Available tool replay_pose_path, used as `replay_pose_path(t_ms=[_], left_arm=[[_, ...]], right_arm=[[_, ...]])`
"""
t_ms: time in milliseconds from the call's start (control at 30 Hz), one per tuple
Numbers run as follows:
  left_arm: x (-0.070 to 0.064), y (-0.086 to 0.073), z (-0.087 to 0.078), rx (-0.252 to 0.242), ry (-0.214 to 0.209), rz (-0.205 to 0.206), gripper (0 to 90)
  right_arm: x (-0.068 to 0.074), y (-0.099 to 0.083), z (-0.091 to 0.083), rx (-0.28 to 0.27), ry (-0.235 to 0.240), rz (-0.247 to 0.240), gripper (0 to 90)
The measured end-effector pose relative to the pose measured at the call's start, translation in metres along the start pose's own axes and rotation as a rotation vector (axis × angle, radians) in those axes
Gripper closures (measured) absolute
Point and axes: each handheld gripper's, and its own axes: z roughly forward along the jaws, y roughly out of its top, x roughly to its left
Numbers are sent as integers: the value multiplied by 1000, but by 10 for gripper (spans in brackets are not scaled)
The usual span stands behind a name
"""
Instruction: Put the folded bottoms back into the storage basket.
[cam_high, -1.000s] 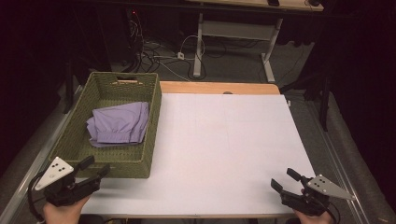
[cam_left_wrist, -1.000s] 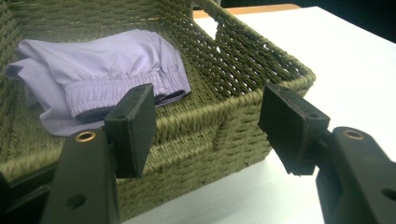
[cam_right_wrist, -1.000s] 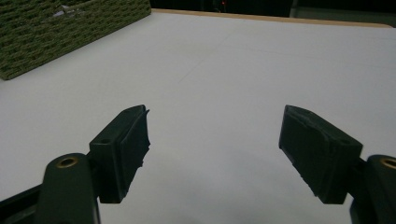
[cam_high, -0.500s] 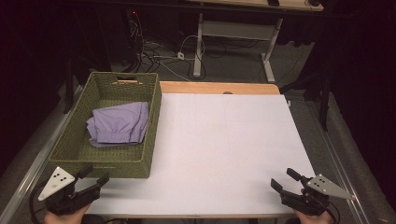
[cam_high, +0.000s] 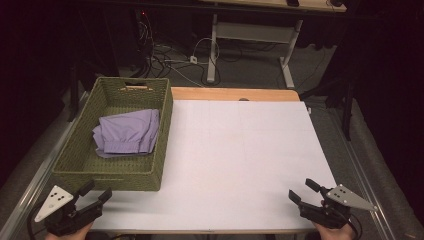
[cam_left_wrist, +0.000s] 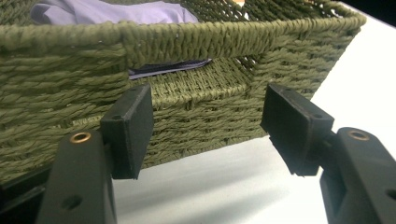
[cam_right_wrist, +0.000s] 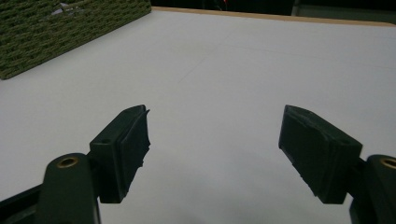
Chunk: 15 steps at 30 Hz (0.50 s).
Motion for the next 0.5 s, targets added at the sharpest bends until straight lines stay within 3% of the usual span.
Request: replay_pose_path(t_ms=[500], left_arm=[[3,0,3,0,-10,-14,322]], right_arm=[[0,-2,-4,-3,-5,2,248]])
